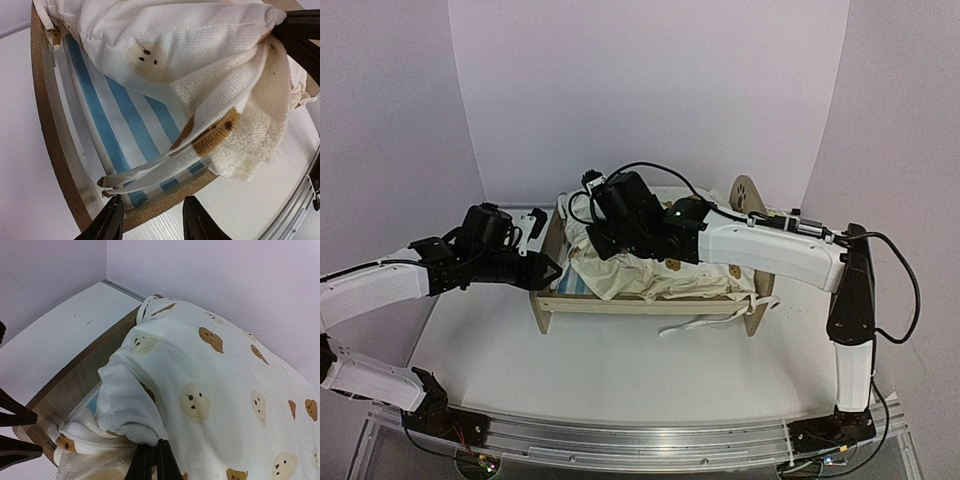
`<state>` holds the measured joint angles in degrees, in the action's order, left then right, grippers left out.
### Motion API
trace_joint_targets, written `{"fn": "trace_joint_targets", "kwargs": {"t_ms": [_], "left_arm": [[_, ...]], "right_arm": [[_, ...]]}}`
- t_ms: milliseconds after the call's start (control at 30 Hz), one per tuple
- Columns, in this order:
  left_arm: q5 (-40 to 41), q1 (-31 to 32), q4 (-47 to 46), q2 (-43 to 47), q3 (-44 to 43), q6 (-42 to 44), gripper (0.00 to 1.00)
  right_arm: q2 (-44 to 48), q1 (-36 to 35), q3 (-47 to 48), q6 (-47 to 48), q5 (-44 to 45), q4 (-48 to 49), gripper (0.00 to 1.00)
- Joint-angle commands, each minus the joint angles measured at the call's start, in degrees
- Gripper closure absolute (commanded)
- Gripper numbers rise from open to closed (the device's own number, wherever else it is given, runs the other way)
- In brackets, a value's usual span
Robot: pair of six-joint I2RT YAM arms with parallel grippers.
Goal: Set up the pet bed
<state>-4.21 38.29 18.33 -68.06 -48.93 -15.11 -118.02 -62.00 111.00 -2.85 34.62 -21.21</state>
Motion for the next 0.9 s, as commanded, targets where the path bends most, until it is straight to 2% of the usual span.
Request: {"fn": "trace_joint_targets", "kwargs": {"t_ms": [0,333,600,733,867], "left_arm": [[2.51,0.55,-4.57,-2.02,-0.31,2.24,0.60],[7.45,0.56,-5.42,-5.24,-1.11,4.16,0.69],[5.66,0.56,-6.97,-7.54,-1.69,5.57,0.74],[5.16,0.56,-7.27,-8.04,-1.97,5.52,0.91],[6.45,0.56,-5.18,-7.44,-3.02,4.25,0.99]], "right_arm": [[-0.54,0.47,2.45,0.76,2.03,0.14,1.00],[-0.18,0.47,1.72,0.32,0.80,0.12,1.00],[0.32,0.47,1.17,0.23,0.63,0.12,1.00],[0.45,0.44,0.91,0.25,0.92,0.12,1.00],[0.51,0.47,0.67,0.33,1.11,0.12,1.00]]}}
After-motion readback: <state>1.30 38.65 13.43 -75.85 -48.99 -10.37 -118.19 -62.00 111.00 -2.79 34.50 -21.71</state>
